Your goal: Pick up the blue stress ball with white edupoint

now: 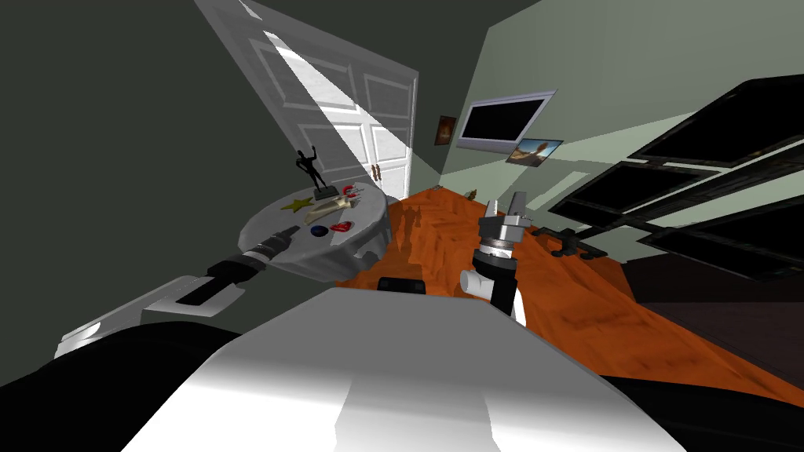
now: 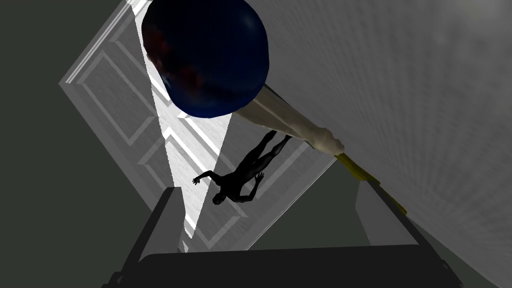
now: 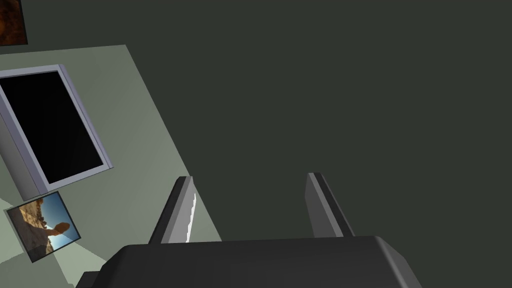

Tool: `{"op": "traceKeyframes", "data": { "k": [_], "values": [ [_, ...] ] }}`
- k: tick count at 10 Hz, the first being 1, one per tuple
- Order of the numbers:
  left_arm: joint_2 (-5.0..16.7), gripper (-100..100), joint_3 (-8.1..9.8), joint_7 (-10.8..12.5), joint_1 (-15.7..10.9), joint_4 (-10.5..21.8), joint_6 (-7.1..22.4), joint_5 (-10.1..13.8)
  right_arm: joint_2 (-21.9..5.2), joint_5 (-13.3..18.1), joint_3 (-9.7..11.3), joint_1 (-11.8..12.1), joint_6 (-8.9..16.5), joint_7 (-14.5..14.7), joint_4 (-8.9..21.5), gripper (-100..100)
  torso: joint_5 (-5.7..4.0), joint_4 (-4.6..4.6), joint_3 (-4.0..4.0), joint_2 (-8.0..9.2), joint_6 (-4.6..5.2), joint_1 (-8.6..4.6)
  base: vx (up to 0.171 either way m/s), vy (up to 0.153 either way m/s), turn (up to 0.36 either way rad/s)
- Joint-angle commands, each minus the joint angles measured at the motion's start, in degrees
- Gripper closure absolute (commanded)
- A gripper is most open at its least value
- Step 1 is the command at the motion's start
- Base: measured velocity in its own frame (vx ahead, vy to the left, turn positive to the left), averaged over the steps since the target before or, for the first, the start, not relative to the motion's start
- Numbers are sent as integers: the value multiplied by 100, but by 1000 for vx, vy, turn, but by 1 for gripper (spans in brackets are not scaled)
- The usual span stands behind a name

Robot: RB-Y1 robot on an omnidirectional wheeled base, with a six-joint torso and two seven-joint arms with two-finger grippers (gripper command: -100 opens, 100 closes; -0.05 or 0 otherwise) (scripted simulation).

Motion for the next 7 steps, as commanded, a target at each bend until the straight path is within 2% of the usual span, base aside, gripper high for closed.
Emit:
{"op": "traceKeyframes", "data": {
  "k": [1, 2, 6, 7],
  "values": [
    [0, -100, 0, 0, 0, 0, 0, 0, 0, 0, 0, 0, 0, 0, 0, 0, 0, 0, 0, 0, 0, 0, 0, 0, 0],
    [0, 100, 0, 0, 0, 0, 0, 0, 0, 0, 0, 0, 0, 0, 0, 0, 0, 0, 0, -1, 0, 2, 0, 0, 0],
    [0, 100, 0, 0, 0, 0, 0, 0, 0, 0, 0, 0, 0, 0, 0, 0, 1, 0, -1, -1, 0, 3, 0, 0, 0],
    [0, 0, 0, 0, 0, 0, 0, 0, 0, 0, 0, 0, 0, 0, 0, 0, 1, 0, -1, -1, 0, 3, 0, 0, 0]
  ]
}}
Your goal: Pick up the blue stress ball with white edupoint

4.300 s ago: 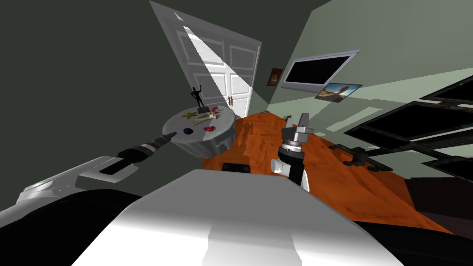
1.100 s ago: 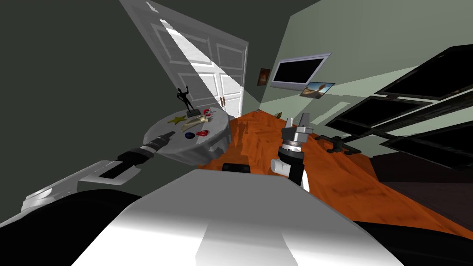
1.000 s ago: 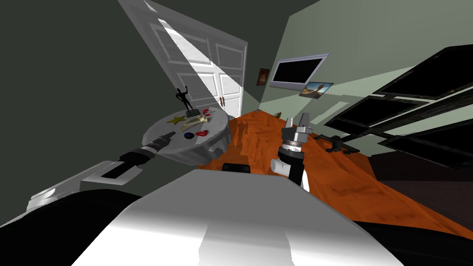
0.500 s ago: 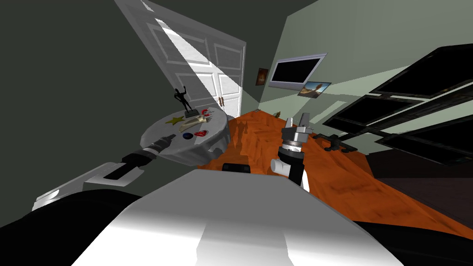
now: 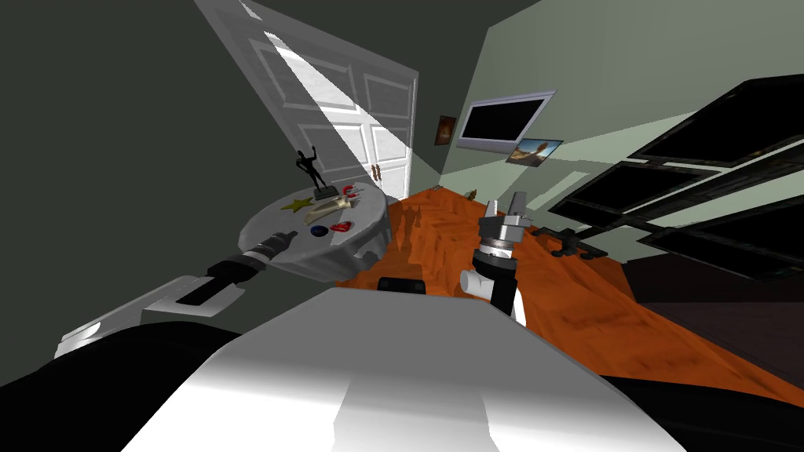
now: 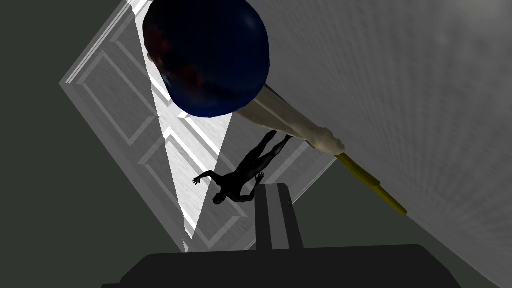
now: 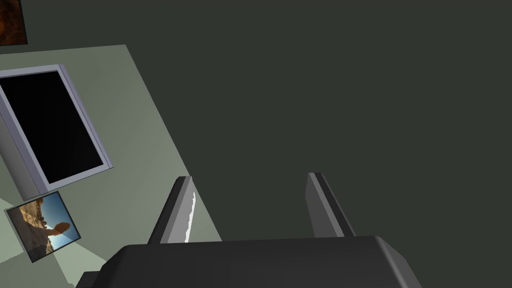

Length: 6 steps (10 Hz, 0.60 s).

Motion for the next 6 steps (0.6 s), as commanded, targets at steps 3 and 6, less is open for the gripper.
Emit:
{"op": "traceKeyframes", "data": {
  "k": [3, 6],
  "values": [
    [-26, -100, 82, -70, -175, 94, 59, -12, 2, 0, 2, 0, 0, 0, 0, 0, -16, -1, -2, -5, 2, -68, 21, -166, -13],
    [-41, 0, -30, -70, -177, 123, 118, -26, 0, 0, 0, 0, 0, 0, -1, 0, -8, -5, -11, -18, 0, -24, 43, -56, -24]
  ]
}}
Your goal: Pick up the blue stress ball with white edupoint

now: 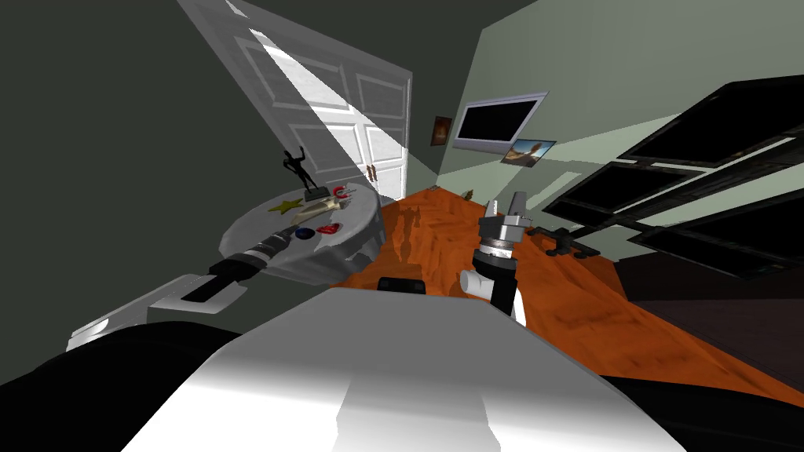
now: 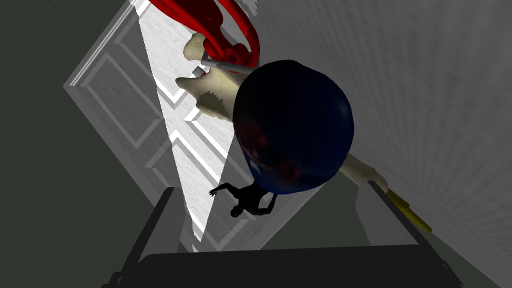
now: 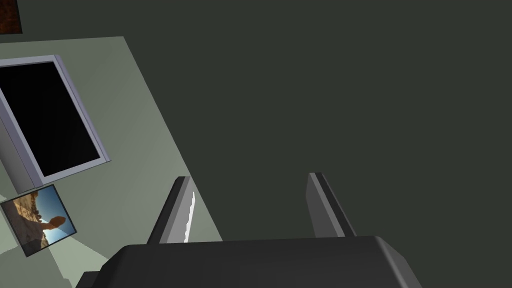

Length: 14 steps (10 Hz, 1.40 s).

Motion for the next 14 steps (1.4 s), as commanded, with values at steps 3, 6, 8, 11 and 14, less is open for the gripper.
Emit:
{"op": "traceKeyframes", "data": {
  "k": [3, 6, 8, 11, 14],
  "values": [
    [-2, 100, -1, 0, 4, 6, 4, -1, 0, 0, 0, 0, 0, 0, 0, 0, 0, 4, 5, 7, 3, 5, 0, 1, 4],
    [-1, 100, 4, 0, 3, 7, 6, 0, 0, 0, 0, 0, 0, 0, 0, 0, 2, 1, 2, 3, 8, 0, 0, 0, 0],
    [-45, -100, 97, 18, -92, 12, 18, 82, 0, 0, 0, 0, 0, 0, 0, 0, 2, 1, 1, 2, 8, 0, -34, -35, 44],
    [-55, -100, 78, 9, -153, 207, 73, 72, 0, 0, 0, 0, 0, 0, 0, 0, 0, 3, 6, 9, 8, -7, -37, -19, -79],
    [-46, -100, 95, 32, -336, 540, 168, 117, 0, 0, 1, -2, 1, 0, 1, 0, 2, 10, 25, 43, 11, -2, -113, -7, -229]
  ]
}}
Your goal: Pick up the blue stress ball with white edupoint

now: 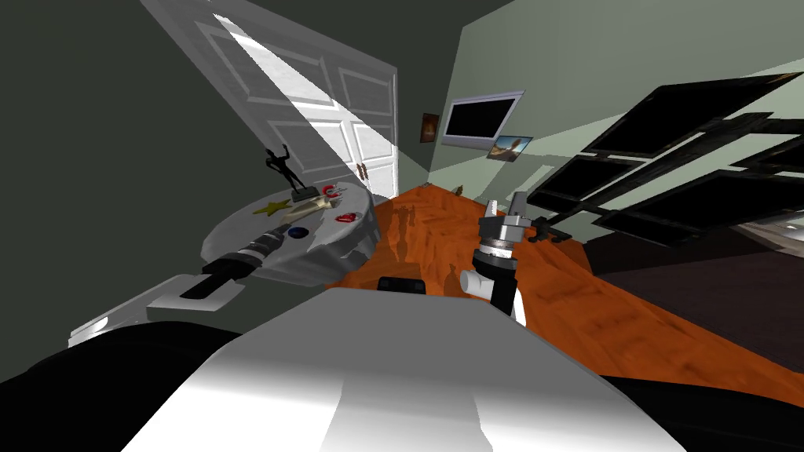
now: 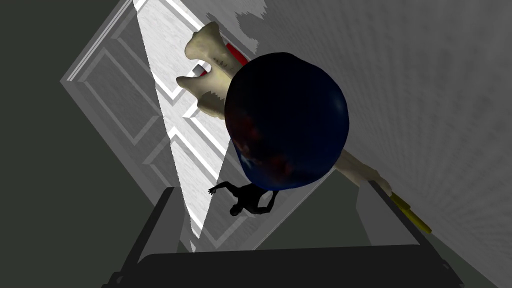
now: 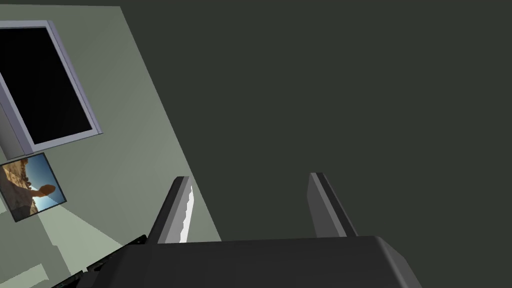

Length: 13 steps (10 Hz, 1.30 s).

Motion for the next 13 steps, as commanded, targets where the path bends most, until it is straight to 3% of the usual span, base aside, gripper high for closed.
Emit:
{"op": "traceKeyframes", "data": {
  "k": [1, 5, 6, 10, 11, 12, 13],
  "values": [
    [25, -100, 13, 24, -100, 178, 68, 31, 0, 0, 0, 0, 0, 0, 0, 0, 0, 0, 0, 0, 0, 0, -94, -11, -169],
    [53, -100, 12, 49, -271, 493, 112, 69, 0, 0, 0, 0, 0, 0, 0, 0, 0, -1, -2, -3, -1, 1, -83, -10, -159],
    [56, 100, 13, 52, -278, 509, 115, 71, 0, 0, -1, 1, 0, 0, 0, 0, 0, -3, -8, -16, -5, 3, -8, -1, 7],
    [54, 100, 14, 52, -274, 513, 119, 71, 0, 0, -1, 2, 0, 0, 0, 0, -1, -8, -23, -40, 1, -2, 0, 0, 0],
    [54, 0, 14, 52, -274, 513, 119, 71, 0, 0, -1, 2, 0, 0, 0, 0, -1, -9, -23, -41, 1, -3, 0, 0, 0],
    [141, -100, 119, 17, -231, 524, 87, -120, 0, 0, -1, 2, 0, 0, 0, 0, -1, -9, -23, -41, 1, -3, 11, -6, 80],
    [194, -100, 184, -1, -204, 537, 71, -241, 0, 0, -1, 2, 0, 0, -1, 0, -2, -9, -25, -44, -1, -5, 20, -15, 113]
  ]
}}
